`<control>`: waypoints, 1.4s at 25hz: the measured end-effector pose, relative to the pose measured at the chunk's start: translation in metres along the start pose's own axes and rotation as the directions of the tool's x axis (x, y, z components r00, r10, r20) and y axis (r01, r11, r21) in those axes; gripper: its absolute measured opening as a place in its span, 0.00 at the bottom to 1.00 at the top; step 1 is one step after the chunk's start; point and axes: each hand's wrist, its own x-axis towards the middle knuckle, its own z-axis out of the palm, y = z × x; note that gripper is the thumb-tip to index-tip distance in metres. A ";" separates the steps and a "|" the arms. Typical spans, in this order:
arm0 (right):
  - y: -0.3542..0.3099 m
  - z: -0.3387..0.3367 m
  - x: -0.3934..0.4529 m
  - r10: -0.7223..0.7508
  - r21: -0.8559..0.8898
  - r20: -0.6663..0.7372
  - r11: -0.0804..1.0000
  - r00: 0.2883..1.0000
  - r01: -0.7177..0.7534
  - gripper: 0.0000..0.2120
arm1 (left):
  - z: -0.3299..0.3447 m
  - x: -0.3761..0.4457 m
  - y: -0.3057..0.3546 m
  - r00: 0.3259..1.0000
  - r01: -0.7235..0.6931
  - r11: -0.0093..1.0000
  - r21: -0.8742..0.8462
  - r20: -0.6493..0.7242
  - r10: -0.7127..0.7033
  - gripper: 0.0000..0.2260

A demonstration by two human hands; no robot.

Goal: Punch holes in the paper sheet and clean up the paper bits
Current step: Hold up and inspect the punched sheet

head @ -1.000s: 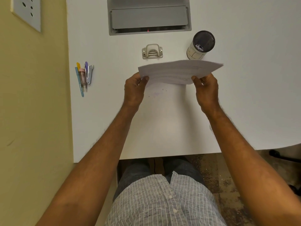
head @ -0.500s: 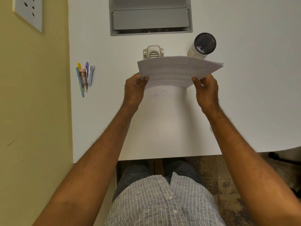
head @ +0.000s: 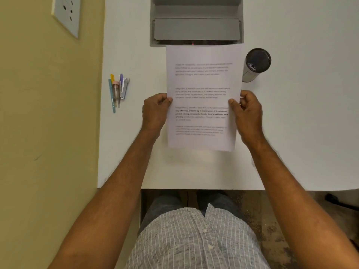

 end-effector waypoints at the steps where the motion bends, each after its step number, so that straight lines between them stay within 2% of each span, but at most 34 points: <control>1: 0.004 0.010 -0.006 0.026 0.002 0.018 1.000 1.000 -0.026 0.10 | -0.008 -0.003 -0.008 1.000 0.022 1.000 0.005 -0.013 -0.022 0.07; 8: 0.040 0.097 -0.064 0.190 0.010 0.121 0.981 0.974 -0.193 0.10 | -0.067 -0.027 -0.082 0.956 0.239 0.971 0.004 -0.175 -0.234 0.07; 13: 0.064 0.145 -0.104 0.227 -0.061 0.229 0.974 0.947 -0.219 0.08 | -0.101 -0.025 -0.124 0.920 0.327 0.943 0.058 -0.249 -0.303 0.11; 17: 0.079 0.161 -0.118 0.235 -0.182 0.245 0.964 0.941 -0.193 0.13 | -0.110 -0.022 -0.139 0.917 0.349 0.933 0.093 -0.241 -0.319 0.11; 21: 0.089 0.167 -0.117 0.213 -0.271 0.207 0.950 0.955 -0.154 0.15 | -0.107 -0.016 -0.145 0.921 0.347 0.931 0.110 -0.227 -0.316 0.11; 26: 0.093 0.166 -0.110 0.192 -0.222 0.169 0.963 0.967 -0.152 0.17 | -0.107 -0.008 -0.156 0.925 0.331 0.932 0.147 -0.245 -0.290 0.10; 35: 0.103 0.172 -0.096 0.144 -0.280 0.171 0.956 0.975 -0.092 0.13 | -0.110 0.001 -0.163 0.963 0.191 0.911 0.366 -0.251 -0.101 0.09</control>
